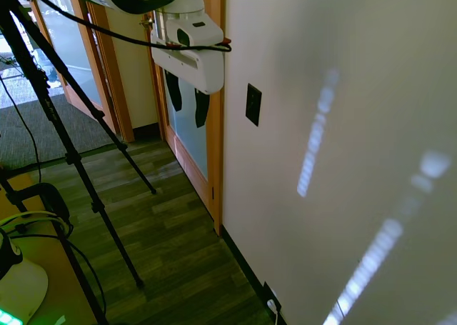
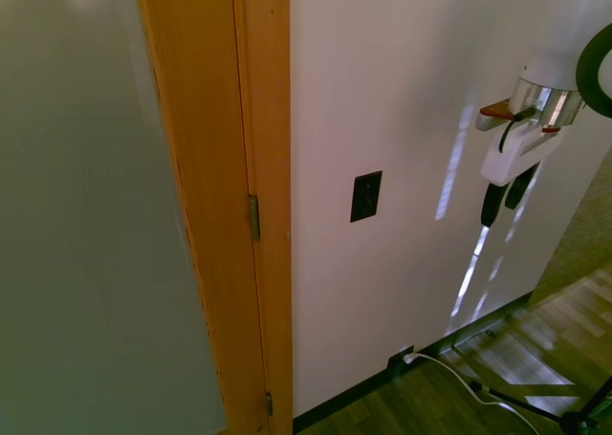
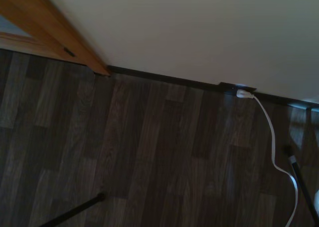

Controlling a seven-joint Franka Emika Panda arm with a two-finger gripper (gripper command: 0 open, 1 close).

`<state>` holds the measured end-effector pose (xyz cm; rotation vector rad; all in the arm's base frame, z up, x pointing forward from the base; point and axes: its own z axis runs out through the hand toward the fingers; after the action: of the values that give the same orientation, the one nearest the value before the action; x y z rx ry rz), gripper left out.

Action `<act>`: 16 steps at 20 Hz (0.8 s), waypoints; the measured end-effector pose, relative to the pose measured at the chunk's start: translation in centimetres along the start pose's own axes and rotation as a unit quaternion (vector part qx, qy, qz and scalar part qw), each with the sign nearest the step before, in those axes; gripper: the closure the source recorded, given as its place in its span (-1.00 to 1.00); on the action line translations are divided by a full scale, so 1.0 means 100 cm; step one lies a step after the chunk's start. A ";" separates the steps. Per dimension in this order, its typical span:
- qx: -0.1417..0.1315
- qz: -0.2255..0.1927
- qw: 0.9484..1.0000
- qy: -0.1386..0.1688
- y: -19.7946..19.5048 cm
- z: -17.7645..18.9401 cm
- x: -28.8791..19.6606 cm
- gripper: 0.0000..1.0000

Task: Turn on the light

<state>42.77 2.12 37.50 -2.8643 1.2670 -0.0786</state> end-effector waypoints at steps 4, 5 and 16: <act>0.015 -0.002 1.000 0.011 -0.007 0.002 0.000 -1.00; 0.025 -0.003 1.000 0.017 -0.014 0.005 -0.001 -1.00; 0.115 0.063 0.985 0.110 -0.130 0.071 0.008 -1.00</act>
<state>53.29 10.16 30.77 -2.6294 1.3680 -0.5172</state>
